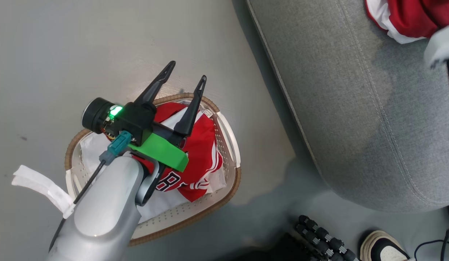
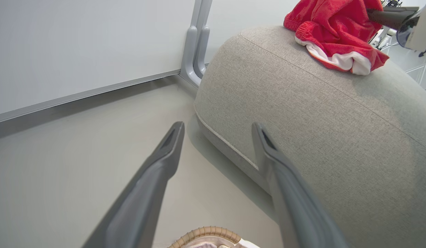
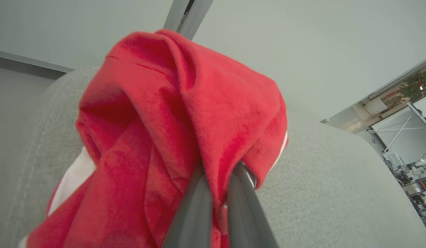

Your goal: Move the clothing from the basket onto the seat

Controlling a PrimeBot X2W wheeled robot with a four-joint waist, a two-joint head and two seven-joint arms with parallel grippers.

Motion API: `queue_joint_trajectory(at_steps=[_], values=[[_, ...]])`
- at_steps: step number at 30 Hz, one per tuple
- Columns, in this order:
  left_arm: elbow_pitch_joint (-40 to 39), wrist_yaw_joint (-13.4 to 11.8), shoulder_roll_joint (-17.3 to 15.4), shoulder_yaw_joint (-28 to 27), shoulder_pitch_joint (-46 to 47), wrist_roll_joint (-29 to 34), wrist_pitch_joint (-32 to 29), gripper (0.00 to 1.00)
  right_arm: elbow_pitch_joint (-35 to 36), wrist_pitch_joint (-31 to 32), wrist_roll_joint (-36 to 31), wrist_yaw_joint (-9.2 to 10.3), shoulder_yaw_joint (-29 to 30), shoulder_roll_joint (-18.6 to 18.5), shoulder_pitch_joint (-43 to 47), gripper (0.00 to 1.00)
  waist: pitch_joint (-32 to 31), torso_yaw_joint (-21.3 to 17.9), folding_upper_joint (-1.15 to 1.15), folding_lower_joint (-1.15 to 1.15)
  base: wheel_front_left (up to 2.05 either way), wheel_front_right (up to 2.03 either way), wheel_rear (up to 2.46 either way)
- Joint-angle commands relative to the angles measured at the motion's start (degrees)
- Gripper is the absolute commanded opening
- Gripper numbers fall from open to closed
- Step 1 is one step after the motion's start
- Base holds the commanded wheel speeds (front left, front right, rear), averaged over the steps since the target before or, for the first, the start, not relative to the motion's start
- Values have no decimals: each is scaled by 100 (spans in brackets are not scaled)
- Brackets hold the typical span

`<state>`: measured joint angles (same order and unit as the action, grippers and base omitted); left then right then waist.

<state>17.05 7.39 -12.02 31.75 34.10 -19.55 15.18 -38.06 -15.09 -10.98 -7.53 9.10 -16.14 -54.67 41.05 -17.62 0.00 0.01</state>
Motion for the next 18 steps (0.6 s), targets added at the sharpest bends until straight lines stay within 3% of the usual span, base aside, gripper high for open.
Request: queue_joint_trajectory(at_steps=[1, 2, 3, 12, 18], values=[[21, 17, -26, -35, -18, -7, -4, 100, -54, -11, -41, 8, 125, 22, 203, 20, -79, -20, 0, -1, 0, 0, 0], [40, 17, -21, -56, -44, -6, -5, 100, -62, -11, -62, 8, 208, 52, 319, 45, -125, -43, 0, -1, 0, 0, 0], [52, 17, -21, -79, -68, -3, -5, 100, -52, -11, -66, 8, 259, 100, 406, 100, -172, -69, 0, -1, 0, 0, 0], [136, 17, 91, -394, -374, -73, -4, 100, 314, -11, 150, 8, 750, 446, 1423, 100, -800, -280, 0, -1, 0, 0, 0], [118, 17, 239, -714, -675, -104, -4, 100, 749, -11, 417, 8, 658, 616, 1905, 100, -1280, -251, 0, -1, 0, 0, 0]])
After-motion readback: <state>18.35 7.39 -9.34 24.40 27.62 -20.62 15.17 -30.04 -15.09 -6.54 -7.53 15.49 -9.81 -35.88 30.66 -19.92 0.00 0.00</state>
